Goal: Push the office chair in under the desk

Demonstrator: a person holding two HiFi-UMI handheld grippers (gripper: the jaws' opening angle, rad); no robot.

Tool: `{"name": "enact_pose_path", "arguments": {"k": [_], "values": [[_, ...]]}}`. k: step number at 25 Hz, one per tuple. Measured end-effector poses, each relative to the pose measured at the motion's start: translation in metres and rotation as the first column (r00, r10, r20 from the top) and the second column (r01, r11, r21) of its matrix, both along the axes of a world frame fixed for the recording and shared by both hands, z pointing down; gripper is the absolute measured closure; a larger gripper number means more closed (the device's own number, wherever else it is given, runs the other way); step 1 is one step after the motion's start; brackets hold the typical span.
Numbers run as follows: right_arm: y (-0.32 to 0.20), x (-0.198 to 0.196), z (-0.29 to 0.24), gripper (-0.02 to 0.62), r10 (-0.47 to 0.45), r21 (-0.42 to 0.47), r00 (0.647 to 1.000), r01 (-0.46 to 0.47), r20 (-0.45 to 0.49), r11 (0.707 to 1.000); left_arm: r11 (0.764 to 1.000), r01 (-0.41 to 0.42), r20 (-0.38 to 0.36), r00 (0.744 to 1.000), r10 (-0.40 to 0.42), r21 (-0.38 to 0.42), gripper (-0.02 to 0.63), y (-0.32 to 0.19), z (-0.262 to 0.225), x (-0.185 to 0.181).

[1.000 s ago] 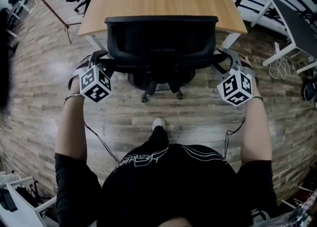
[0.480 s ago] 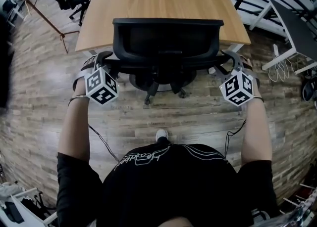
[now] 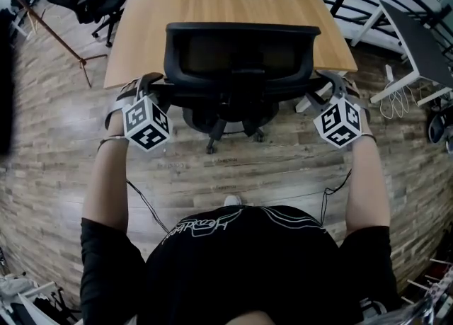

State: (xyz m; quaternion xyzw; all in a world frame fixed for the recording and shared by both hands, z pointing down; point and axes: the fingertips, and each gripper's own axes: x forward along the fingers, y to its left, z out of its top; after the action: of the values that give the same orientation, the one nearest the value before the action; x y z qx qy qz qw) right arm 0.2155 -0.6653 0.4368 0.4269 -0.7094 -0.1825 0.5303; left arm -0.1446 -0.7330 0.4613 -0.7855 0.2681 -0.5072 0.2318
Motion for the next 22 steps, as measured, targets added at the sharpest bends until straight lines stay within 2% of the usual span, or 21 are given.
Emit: {"name": "enact_pose_path", "arguments": {"k": [22], "values": [[-0.056,0.018,0.004,0.347,0.066,-0.020,0.995,-0.068,-0.072,0.997,1.000,0.020,0.005,1.000,-0.020,0.003,0.382,-0.050,0.001,0.015]]}}
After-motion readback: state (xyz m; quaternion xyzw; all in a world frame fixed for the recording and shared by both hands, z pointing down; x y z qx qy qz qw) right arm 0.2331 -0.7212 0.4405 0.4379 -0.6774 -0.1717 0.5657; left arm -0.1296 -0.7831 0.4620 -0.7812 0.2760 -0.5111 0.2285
